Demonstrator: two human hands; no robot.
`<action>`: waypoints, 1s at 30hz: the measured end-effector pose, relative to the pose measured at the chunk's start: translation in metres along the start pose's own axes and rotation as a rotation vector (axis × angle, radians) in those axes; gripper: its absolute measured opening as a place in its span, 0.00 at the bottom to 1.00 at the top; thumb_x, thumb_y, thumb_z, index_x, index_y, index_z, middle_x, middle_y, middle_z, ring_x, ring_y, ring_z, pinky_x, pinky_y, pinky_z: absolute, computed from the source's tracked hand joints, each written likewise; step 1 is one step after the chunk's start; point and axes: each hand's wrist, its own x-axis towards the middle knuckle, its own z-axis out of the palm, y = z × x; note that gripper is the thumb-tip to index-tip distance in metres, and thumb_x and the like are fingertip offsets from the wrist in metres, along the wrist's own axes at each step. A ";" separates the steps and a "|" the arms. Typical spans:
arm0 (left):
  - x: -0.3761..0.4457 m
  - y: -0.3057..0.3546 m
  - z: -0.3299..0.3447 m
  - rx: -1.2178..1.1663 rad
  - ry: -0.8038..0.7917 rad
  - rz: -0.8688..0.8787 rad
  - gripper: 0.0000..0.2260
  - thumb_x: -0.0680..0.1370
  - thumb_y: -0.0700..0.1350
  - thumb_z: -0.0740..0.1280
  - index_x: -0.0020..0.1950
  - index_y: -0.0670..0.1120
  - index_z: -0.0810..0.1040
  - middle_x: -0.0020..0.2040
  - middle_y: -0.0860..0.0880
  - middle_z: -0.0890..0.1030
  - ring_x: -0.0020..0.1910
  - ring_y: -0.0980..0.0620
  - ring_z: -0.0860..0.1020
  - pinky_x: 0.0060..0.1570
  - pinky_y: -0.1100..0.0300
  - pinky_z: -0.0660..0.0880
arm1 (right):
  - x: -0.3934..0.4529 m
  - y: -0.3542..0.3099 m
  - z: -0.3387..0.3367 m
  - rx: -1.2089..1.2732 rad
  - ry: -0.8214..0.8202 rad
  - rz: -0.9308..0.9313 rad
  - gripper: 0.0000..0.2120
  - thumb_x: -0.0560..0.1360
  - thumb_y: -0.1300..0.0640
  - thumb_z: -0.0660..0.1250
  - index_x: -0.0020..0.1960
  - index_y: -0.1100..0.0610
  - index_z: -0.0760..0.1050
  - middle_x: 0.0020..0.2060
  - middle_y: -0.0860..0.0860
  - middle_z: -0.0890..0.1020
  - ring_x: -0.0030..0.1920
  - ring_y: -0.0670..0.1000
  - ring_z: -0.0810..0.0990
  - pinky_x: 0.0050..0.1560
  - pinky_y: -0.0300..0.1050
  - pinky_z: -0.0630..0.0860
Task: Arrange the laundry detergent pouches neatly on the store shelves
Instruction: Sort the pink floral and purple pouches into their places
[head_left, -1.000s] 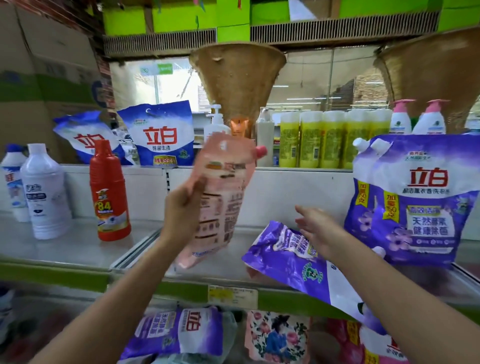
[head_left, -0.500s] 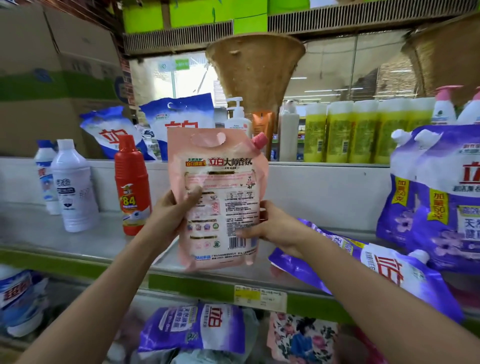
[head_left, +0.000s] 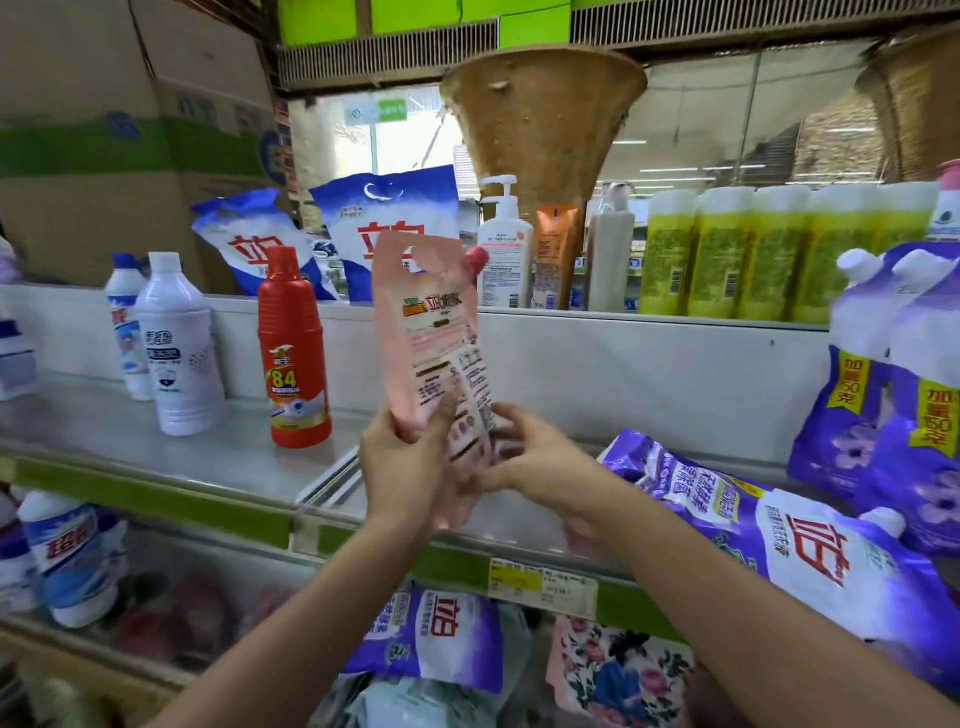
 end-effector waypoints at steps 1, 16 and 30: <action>-0.006 0.003 0.004 0.007 -0.035 0.002 0.11 0.72 0.54 0.71 0.50 0.49 0.81 0.47 0.47 0.85 0.43 0.50 0.85 0.38 0.57 0.81 | -0.005 0.000 0.002 0.040 -0.116 -0.002 0.32 0.66 0.73 0.74 0.64 0.52 0.69 0.48 0.47 0.81 0.42 0.39 0.82 0.44 0.35 0.80; 0.101 0.008 -0.006 0.077 -0.514 -0.193 0.51 0.49 0.65 0.80 0.66 0.43 0.69 0.51 0.47 0.85 0.46 0.51 0.84 0.44 0.56 0.80 | 0.025 0.013 -0.022 0.092 -0.004 0.205 0.17 0.65 0.80 0.59 0.44 0.61 0.72 0.41 0.59 0.78 0.46 0.59 0.77 0.34 0.49 0.72; 0.089 -0.007 -0.035 0.082 -0.570 -0.194 0.28 0.66 0.63 0.72 0.60 0.52 0.74 0.54 0.46 0.84 0.51 0.46 0.84 0.45 0.52 0.82 | 0.048 0.028 -0.023 0.158 0.038 0.264 0.32 0.60 0.81 0.73 0.57 0.59 0.71 0.55 0.59 0.82 0.58 0.61 0.80 0.40 0.46 0.82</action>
